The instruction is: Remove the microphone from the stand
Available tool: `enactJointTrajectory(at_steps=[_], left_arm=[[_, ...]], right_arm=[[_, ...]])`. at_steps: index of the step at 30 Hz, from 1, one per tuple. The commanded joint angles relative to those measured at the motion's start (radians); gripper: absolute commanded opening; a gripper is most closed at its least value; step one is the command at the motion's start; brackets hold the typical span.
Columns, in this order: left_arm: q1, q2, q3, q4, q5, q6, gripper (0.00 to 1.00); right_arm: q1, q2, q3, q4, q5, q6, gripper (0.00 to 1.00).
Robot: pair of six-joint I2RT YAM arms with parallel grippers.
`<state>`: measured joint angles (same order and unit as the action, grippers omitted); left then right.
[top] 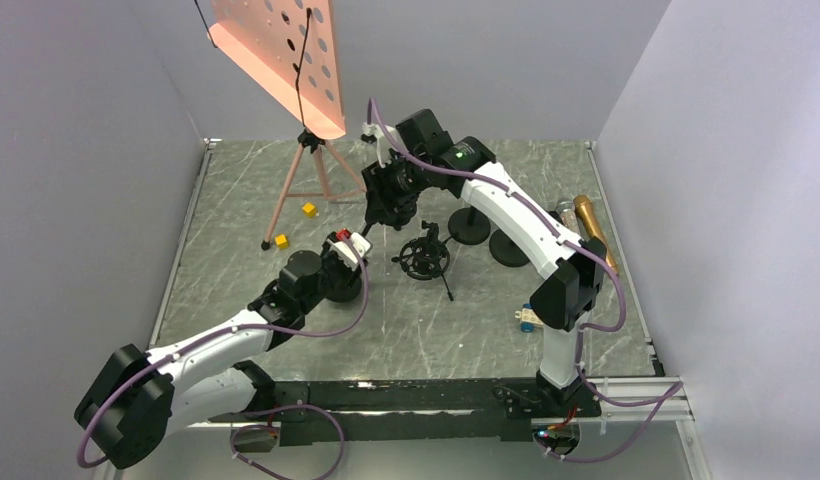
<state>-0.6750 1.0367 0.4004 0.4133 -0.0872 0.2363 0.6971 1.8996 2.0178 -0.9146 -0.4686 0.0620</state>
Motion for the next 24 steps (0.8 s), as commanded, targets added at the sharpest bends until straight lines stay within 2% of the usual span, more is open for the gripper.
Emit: enactJointTrajectory(at_steps=[1, 4, 9, 16, 20, 24], left_arm=[[-0.009, -0.06, 0.101, -0.015, 0.106, -0.05, 0.65], [0.0, -0.097, 0.13, -0.132, 0.123, -0.068, 0.71], [0.016, -0.233, 0.128, -0.3, 0.119, -0.097, 0.73], [0.028, -0.396, 0.116, -0.499, 0.064, -0.15, 0.72], [0.078, -0.416, 0.112, -0.518, 0.05, -0.17, 0.72], [0.096, -0.419, 0.104, -0.481, 0.036, -0.158, 0.72]], right_arm=[[0.005, -0.026, 0.064, 0.11, 0.109, -0.05, 0.0], [0.005, -0.025, 0.085, 0.102, 0.135, -0.139, 0.0], [0.014, -0.032, 0.105, 0.08, 0.152, -0.212, 0.0], [0.073, 0.021, 0.213, -0.119, 0.195, -0.392, 0.0], [0.111, 0.053, 0.253, -0.21, 0.24, -0.478, 0.0], [0.121, 0.061, 0.219, -0.245, 0.256, -0.518, 0.0]])
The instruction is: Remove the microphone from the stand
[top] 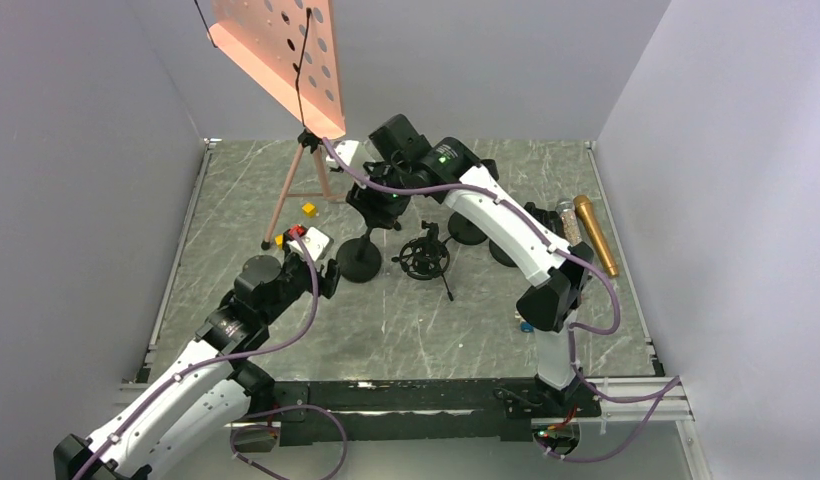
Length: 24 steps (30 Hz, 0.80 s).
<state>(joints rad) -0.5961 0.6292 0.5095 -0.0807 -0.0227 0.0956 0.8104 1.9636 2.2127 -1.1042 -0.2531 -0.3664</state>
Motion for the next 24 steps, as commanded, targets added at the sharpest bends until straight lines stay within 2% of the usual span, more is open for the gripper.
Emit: enactJointTrajectory(at_steps=[1, 7, 21, 24], left_arm=[[0.021, -0.011, -0.008, 0.023, -0.029, -0.016, 0.72], [0.034, -0.013, -0.019, 0.039, -0.025, -0.031, 0.72], [0.074, -0.065, -0.024, -0.058, -0.04, -0.065, 0.71], [0.081, -0.073, -0.032, -0.067, -0.041, -0.071, 0.71]], right_arm=[[0.01, 0.001, 0.011, -0.055, 0.038, -0.093, 0.0], [0.025, 0.06, -0.083, -0.026, 0.013, -0.136, 0.0], [0.085, 0.179, -0.13, 0.012, 0.057, -0.199, 0.0], [0.09, 0.221, -0.107, -0.015, 0.049, -0.205, 0.04]])
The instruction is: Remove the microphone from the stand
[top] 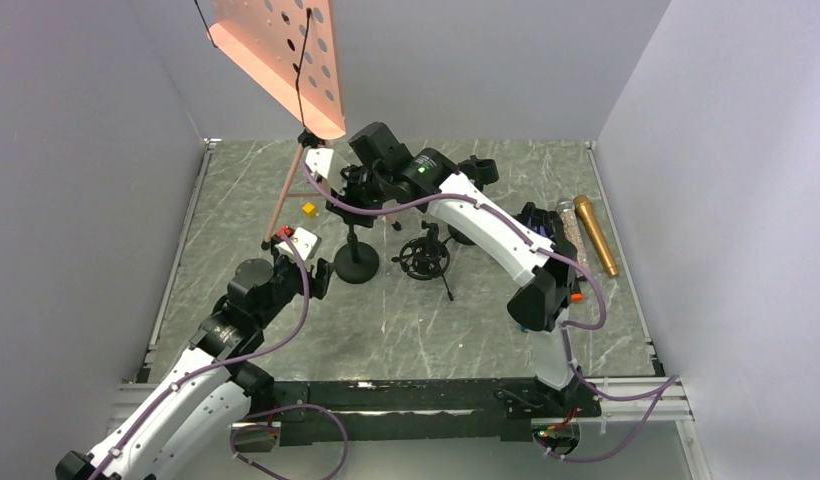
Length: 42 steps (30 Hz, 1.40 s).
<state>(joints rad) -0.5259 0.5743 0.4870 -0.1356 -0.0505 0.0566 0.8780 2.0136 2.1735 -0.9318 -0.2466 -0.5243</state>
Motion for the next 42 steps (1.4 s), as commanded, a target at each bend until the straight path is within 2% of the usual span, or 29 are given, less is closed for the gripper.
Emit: enactJointTrajectory(at_steps=[1, 4, 8, 13, 20, 22, 24, 25, 30, 31, 36, 38, 40, 42], left_arm=[[0.012, -0.02, -0.01, -0.016, -0.016, -0.032, 0.71], [0.014, -0.033, -0.018, -0.035, -0.019, -0.032, 0.71], [0.015, -0.051, -0.026, -0.06, -0.006, -0.031, 0.71], [0.019, -0.06, -0.038, -0.063, 0.021, -0.03, 0.71], [0.03, -0.057, -0.049, -0.043, 0.041, -0.049, 0.7], [0.031, -0.054, -0.046, -0.043, 0.041, -0.049, 0.71], [0.031, -0.052, -0.04, -0.046, 0.041, -0.047, 0.71], [0.03, -0.05, -0.036, -0.046, 0.041, -0.046, 0.71], [0.031, -0.038, -0.023, -0.049, 0.041, -0.044, 0.73], [0.03, -0.036, -0.022, -0.048, 0.042, -0.044, 0.73], [0.033, -0.011, -0.013, -0.024, 0.035, -0.038, 0.77], [0.036, -0.001, -0.007, -0.014, 0.025, -0.031, 0.84], [0.035, 0.01, 0.003, -0.004, 0.013, -0.015, 0.98], [0.037, 0.023, 0.012, 0.009, 0.002, 0.007, 0.99]], right_arm=[[0.022, 0.191, -0.053, -0.204, 0.032, -0.048, 0.04], [0.021, 0.248, -0.003, -0.258, -0.009, -0.058, 0.0], [0.012, 0.315, 0.063, -0.325, -0.092, -0.077, 0.0], [0.002, 0.428, 0.234, -0.512, -0.121, -0.172, 0.01], [0.002, 0.401, 0.129, -0.487, -0.116, -0.188, 0.02], [0.004, 0.388, 0.106, -0.458, -0.11, -0.168, 0.18], [0.004, 0.35, 0.072, -0.41, -0.101, -0.153, 0.44], [0.005, 0.325, 0.051, -0.379, -0.091, -0.146, 0.62], [0.003, 0.219, 0.03, -0.284, -0.049, -0.134, 0.97], [0.002, 0.205, 0.034, -0.275, -0.042, -0.133, 0.99], [-0.019, 0.109, 0.009, -0.212, -0.057, -0.108, 1.0], [-0.028, 0.064, -0.021, -0.182, -0.067, -0.095, 1.0], [-0.039, 0.012, -0.069, -0.144, -0.068, -0.083, 1.0], [-0.054, -0.043, -0.127, -0.097, -0.065, -0.069, 1.0]])
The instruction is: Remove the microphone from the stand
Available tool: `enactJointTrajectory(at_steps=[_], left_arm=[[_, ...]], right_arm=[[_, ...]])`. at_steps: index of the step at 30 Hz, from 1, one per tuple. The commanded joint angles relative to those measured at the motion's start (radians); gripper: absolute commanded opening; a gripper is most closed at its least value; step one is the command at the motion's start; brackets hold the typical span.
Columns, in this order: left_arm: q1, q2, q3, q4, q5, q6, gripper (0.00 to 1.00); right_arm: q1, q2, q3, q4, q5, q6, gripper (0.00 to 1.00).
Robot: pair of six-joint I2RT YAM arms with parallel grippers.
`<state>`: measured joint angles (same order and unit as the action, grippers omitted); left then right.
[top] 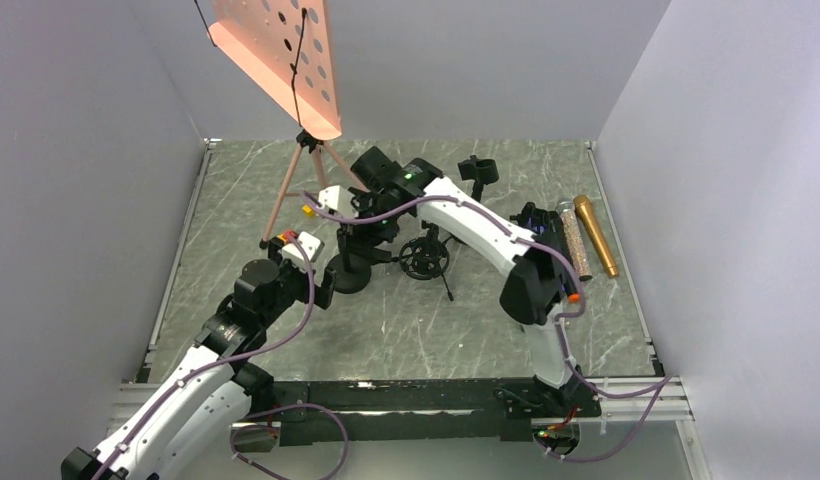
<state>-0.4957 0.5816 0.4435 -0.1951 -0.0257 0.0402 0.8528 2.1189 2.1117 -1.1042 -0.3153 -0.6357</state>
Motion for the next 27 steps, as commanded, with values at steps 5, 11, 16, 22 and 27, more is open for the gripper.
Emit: enactJointTrajectory(at_steps=[5, 11, 16, 22, 27], left_arm=[[0.018, 0.048, 0.071, 0.105, -0.025, 0.047, 0.99], [0.049, 0.088, 0.086, 0.111, -0.039, 0.022, 0.99], [0.123, 0.113, 0.147, 0.052, -0.077, -0.028, 0.99], [0.251, 0.139, 0.292, 0.004, -0.04, -0.033, 0.99], [0.316, 0.188, 0.389, -0.037, 0.009, -0.018, 0.99]], right_arm=[[-0.081, -0.249, -0.146, 0.143, -0.009, 0.082, 1.0], [-0.189, -0.346, -0.152, 0.159, -0.118, 0.193, 1.0], [-0.416, -0.419, -0.078, 0.166, -0.039, 0.502, 1.0], [-0.498, -0.534, -0.107, 0.217, 0.465, 0.624, 1.0], [-0.508, -0.653, -0.302, 0.297, 0.527, 0.618, 1.0]])
